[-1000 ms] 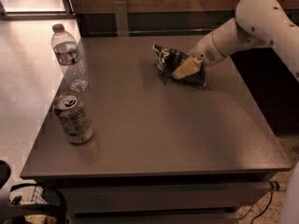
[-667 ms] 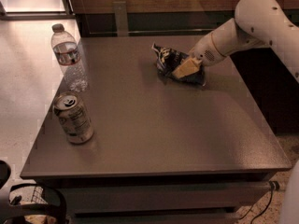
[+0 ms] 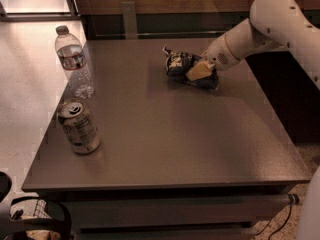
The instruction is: Move blue chip bag near 7up can
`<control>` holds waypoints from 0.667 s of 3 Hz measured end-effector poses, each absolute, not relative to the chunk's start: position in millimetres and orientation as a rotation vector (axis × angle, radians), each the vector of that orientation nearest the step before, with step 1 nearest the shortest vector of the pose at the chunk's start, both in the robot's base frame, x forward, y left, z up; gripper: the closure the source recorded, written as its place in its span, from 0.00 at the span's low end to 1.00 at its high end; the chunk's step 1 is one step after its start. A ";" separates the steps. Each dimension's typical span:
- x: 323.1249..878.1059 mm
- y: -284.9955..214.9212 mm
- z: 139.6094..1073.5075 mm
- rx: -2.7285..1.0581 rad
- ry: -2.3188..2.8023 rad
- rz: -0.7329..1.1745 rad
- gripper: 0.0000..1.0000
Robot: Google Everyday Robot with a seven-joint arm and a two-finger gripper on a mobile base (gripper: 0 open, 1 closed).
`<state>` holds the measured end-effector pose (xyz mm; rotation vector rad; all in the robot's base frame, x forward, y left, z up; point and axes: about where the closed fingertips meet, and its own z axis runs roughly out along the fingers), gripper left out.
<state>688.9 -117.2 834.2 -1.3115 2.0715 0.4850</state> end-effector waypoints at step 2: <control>647.8 -105.2 892.6 -1.488 1.953 0.517 1.00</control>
Offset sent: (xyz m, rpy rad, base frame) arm -0.0779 0.0152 0.1122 -0.0229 -0.0741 0.2820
